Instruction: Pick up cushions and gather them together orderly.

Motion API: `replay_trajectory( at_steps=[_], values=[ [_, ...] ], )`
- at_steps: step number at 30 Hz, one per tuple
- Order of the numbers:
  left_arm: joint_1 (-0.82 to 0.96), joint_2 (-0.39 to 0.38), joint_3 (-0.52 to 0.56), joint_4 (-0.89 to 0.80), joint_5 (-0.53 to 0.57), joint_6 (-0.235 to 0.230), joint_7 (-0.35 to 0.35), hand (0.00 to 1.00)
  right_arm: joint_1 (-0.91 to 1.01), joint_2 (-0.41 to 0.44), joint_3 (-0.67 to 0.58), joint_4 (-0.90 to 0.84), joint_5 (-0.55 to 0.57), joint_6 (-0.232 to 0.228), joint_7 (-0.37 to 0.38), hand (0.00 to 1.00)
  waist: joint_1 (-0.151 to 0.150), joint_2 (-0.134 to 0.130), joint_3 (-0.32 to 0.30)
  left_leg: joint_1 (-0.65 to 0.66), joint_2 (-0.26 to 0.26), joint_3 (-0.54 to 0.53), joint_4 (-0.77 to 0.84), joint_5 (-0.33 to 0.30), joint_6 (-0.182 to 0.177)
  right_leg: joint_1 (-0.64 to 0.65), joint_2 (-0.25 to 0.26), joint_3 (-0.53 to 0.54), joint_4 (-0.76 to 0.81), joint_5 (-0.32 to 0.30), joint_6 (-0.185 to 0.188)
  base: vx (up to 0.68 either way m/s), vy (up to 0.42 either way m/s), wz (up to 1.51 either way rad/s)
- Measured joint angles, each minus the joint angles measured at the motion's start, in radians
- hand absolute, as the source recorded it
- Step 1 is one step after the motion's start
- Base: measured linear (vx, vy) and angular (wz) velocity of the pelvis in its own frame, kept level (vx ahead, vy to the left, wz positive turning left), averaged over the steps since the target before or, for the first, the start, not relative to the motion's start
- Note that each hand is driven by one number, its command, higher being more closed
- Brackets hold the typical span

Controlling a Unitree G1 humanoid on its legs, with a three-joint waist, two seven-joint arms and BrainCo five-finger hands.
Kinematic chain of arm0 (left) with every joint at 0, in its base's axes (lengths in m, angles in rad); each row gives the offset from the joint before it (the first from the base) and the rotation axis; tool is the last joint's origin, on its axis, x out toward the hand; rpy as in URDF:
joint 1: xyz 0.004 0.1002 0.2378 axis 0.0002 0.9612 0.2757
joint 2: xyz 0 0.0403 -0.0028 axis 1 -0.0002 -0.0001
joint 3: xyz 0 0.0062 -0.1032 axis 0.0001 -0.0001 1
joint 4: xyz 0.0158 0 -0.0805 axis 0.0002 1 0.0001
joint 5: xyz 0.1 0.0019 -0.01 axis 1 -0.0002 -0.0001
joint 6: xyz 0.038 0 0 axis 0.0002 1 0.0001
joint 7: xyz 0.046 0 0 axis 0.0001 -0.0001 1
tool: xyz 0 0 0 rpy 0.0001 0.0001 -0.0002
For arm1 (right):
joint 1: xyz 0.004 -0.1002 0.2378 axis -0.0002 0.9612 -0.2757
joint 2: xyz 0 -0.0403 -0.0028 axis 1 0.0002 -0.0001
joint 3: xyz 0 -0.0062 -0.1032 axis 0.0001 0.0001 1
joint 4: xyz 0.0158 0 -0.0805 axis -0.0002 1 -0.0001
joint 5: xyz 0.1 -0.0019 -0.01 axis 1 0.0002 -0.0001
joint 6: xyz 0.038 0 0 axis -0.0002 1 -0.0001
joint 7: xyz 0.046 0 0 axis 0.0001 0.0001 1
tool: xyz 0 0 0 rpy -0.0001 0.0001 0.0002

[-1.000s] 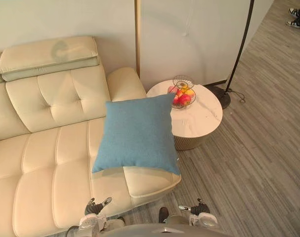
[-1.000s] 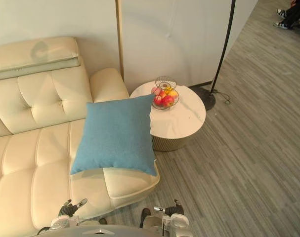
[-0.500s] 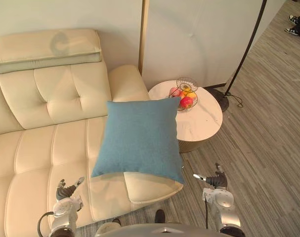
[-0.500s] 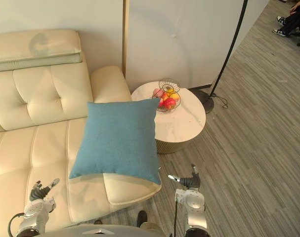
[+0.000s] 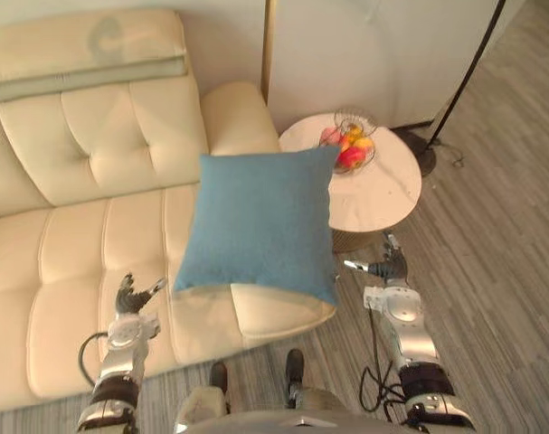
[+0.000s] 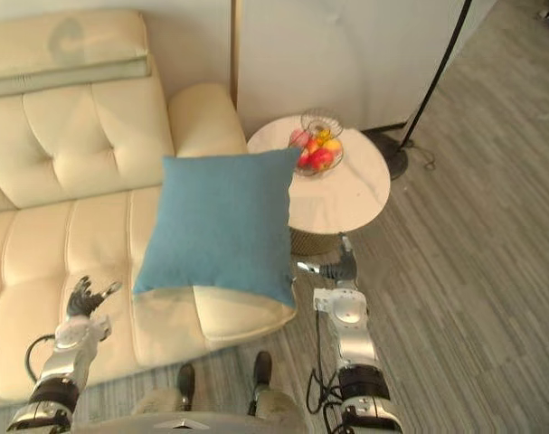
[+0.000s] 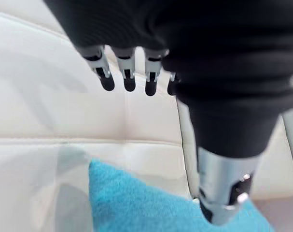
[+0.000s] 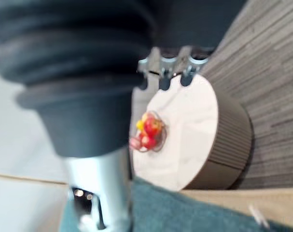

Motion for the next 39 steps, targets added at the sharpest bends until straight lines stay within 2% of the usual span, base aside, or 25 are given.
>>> replay_trajectory(
  at_steps=[6, 13, 14, 16, 17, 24, 31, 36, 39],
  values=[
    [-0.22, 0.013, -0.071, 0.073, -0.001, 0.0, 0.026, 0.0, -0.15, -0.002, 0.055, 0.001, 0.04, 0.0, -0.038, 0.0, -0.001, -0.002, 0.111, -0.107, -0.001, 0.0, -0.001, 0.048, -0.004, -0.105, -0.003, 0.001, 0.001, 0.045, -0.006, -0.12, -0.022, 0.03],
    [-0.513, 0.083, -0.2, 0.203, -0.001, 0.002, 0.04, 0.0, -0.341, -0.015, 0.146, 0.006, 0.069, 0.003, -0.083, 0.0, -0.003, -0.003, 0.189, -0.216, 0.002, 0.001, -0.004, 0.09, -0.01, -0.221, -0.003, 0.002, 0.016, 0.072, -0.017, -0.06, -0.015, 0.02],
    [-0.551, 0.089, -0.218, 0.217, 0.0, 0.004, 0.04, 0.0, -0.362, -0.014, 0.156, 0.006, 0.069, 0.003, -0.094, 1.0, -0.003, -0.002, 0.191, -0.232, 0.002, 0.001, -0.006, 0.096, -0.011, -0.238, -0.003, 0.0, 0.019, 0.074, -0.018, -0.04, 0.001, 0.03],
    [-0.598, 0.096, -0.241, 0.224, 0.0, 0.005, 0.041, 0.0, -0.386, -0.015, 0.173, 0.004, 0.076, 0.004, -0.106, 1.0, -0.003, -0.003, 0.192, -0.255, 0.003, 0.002, -0.005, 0.103, -0.013, -0.265, -0.003, 0.0, 0.028, 0.074, -0.019, -0.03, 0.003, 0.04],
    [-0.635, 0.105, -0.264, 0.236, 0.001, 0.006, 0.04, 1.0, -0.405, -0.014, 0.189, 0.004, 0.078, 0.004, -0.107, 1.0, -0.004, -0.002, 0.201, -0.263, 0.005, 0.001, -0.006, 0.106, -0.015, -0.272, -0.002, -0.002, 0.03, 0.075, -0.019, 0.0, 0.0, 0.0],
    [-0.695, 0.13, -0.298, 0.228, -0.001, 0.014, 0.04, 1.0, -0.421, -0.019, 0.207, -0.062, 0.106, 0.005, -0.111, 1.0, -0.004, -0.003, 0.206, -0.281, 0.008, 0.003, -0.039, 0.127, -0.018, -0.307, -0.002, -0.003, 0.037, 0.077, -0.023, 0.0, 0.0, 0.0],
    [-0.685, 0.156, -0.296, 0.113, -0.025, 0.015, 0.039, 1.0, -0.39, -0.018, 0.207, -0.098, 0.114, 0.006, -0.11, 1.0, 0.0, -0.003, 0.206, -0.268, 0.01, 0.004, -0.041, 0.128, -0.019, -0.292, -0.002, 0.0, 0.038, 0.077, -0.023, 0.01, 0.006, 0.01],
    [-0.548, 0.146, -0.27, -0.047, -0.05, 0.009, 0.039, 1.0, -0.262, 0.027, 0.207, -0.164, 0.115, 0.006, -0.103, 1.0, -0.004, -0.003, 0.205, -0.191, 0.012, 0.006, -0.063, 0.125, -0.021, -0.223, -0.002, 0.0, 0.037, 0.057, -0.026, 0.05, 0.011, 0.0],
    [-0.426, 0.102, -0.248, -0.171, -0.061, 0.005, 0.041, 1.0, -0.165, 0.033, 0.207, -0.222, 0.106, 0.006, -0.1, 1.0, -0.005, -0.001, 0.203, -0.148, 0.011, 0.006, -0.075, 0.112, -0.024, -0.182, -0.001, -0.001, 0.032, 0.046, -0.024, 0.06, 0.012, 0.02]
  ],
)
